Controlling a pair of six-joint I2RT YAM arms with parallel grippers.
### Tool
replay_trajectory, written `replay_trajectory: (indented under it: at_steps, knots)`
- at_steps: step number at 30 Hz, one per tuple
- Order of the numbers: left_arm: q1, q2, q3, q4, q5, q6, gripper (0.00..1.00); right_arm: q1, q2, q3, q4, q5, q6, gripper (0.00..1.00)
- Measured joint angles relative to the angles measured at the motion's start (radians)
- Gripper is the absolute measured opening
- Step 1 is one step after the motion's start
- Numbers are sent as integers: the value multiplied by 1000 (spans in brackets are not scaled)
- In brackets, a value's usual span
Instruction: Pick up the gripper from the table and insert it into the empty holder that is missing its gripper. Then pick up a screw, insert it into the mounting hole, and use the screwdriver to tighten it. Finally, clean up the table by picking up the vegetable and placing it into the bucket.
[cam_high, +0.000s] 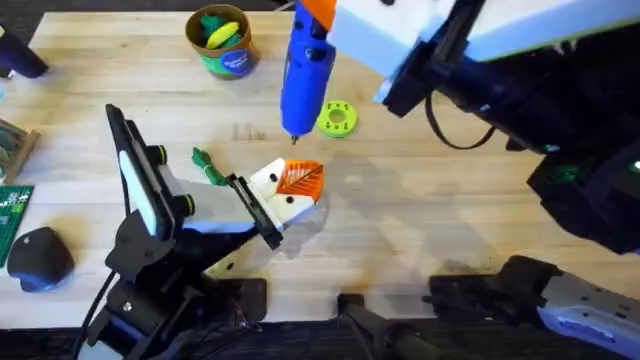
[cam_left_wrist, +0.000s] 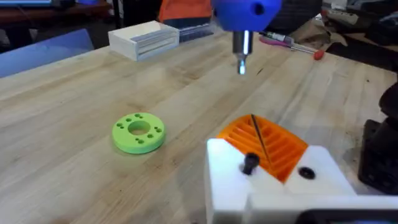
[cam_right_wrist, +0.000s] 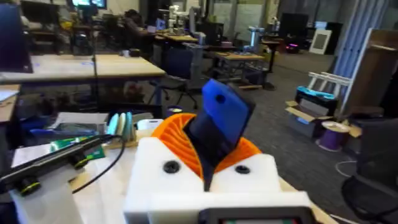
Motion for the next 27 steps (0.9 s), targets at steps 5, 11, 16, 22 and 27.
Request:
replay_trajectory:
  at_steps: [5, 11, 16, 22, 27]
  knots:
    - [0, 0, 0, 0, 0, 0, 4, 43, 17, 0, 10, -5, 17, 6]
    - [0, 0, 0, 0, 0, 0, 4, 72, 34, 0, 19, -25, 23, 6]
    - [0, 0, 0, 0, 0, 0, 4, 102, 61, 0, 45, -61, -44, 6]
    - [0, 0, 0, 0, 0, 0, 4, 132, 70, 0, 74, -79, -106, 6]
    - [0, 0, 0, 0, 0, 0, 4, 135, 75, 0, 78, -84, -141, 6]
